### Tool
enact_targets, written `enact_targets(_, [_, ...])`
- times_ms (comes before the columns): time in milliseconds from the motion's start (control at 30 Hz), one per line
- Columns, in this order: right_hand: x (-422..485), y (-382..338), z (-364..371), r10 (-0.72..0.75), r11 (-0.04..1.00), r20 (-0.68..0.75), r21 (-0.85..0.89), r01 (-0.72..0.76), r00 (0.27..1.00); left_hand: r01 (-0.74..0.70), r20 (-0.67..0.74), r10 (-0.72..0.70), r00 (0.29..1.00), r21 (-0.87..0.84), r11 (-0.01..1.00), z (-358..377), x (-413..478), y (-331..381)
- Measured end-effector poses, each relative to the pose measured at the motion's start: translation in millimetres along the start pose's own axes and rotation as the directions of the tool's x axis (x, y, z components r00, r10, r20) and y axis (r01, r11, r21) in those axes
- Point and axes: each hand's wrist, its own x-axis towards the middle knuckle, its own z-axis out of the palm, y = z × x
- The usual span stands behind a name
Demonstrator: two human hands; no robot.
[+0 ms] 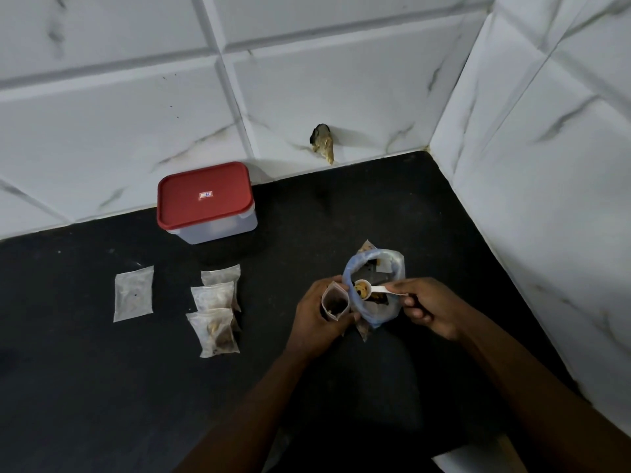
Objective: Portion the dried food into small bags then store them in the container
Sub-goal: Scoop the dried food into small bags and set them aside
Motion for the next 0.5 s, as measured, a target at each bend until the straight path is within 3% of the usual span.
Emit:
enact_targets(267, [-7.0,3.5,-3.1,0.035,0.962,0.046,0.269,-0.046,0.998,-0.013,-0.012,0.013,1.0,0.013,1.0,-2.2,-1.1,-1.3])
enact_targets(500, [-26.6,-4.6,-3.4,-0.059,0.952,0.065,0.304,0.036,0.996,-0.006,0.019,0.005,1.0,0.056,0.998,-2.3,-2.7,-3.9])
